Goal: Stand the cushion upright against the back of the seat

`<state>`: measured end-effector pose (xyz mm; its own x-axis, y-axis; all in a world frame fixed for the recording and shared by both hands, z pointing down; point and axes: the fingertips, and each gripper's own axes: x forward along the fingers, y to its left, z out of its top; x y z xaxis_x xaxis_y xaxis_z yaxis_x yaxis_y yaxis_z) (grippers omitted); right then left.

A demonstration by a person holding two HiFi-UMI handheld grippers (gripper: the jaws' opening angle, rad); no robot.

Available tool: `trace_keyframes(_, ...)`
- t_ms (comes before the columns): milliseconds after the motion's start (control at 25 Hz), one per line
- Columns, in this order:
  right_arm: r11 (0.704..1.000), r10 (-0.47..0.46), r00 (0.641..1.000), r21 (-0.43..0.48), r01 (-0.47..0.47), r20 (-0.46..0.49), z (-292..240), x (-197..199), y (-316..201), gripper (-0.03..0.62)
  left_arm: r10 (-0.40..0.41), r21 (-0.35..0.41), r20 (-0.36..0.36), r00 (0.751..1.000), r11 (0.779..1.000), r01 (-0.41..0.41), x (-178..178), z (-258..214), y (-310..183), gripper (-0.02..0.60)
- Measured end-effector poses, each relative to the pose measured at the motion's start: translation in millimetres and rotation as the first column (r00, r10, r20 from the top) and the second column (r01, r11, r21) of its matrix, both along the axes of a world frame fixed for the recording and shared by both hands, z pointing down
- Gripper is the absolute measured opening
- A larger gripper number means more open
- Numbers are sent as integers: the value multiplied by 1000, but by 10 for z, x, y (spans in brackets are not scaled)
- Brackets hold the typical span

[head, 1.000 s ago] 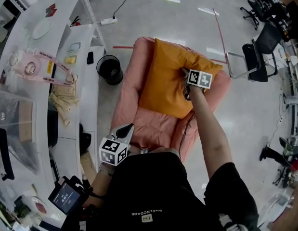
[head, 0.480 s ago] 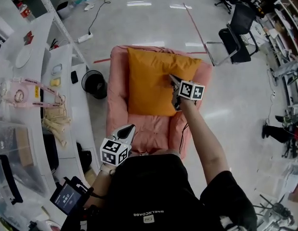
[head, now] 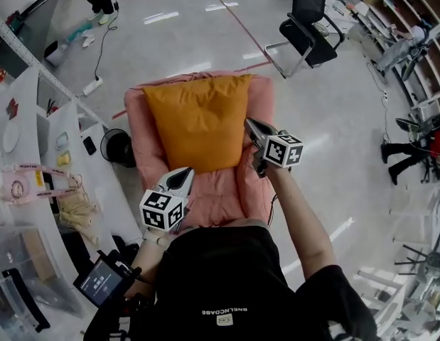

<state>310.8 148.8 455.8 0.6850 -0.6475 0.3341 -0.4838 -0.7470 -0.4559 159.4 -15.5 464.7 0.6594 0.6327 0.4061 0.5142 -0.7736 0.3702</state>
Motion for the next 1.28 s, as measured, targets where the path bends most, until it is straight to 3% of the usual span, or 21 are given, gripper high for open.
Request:
trace_keyframes(280, 995, 40, 993, -82, -50, -115, -388, -418, 540, 6, 80, 22, -99, 992, 997, -78, 493, -411, 434, 14)
trace_keyframes(560, 990, 92, 978, -89, -110, -187, -676, -714, 861, 6, 172, 5, -108, 979, 985, -172, 655, -592, 996, 14)
trace_keyframes(840, 988, 147, 972, -27, -154, -184, -719, -974, 1044, 6, 230, 27, -108, 967, 973, -229, 618, -650, 1352, 12)
trace_keyframes(1120, 992, 105, 967, -47, -119, -232, -919, -1150, 1217, 6, 272, 15, -169, 947, 962, -273, 438, -1025, 1694, 14)
trace_keyframes(1280, 995, 71, 963, -50, -87, -261, -995, -1229, 1175, 6, 255, 6, -222, 941, 966, -260, 343, -1187, 1733, 14)
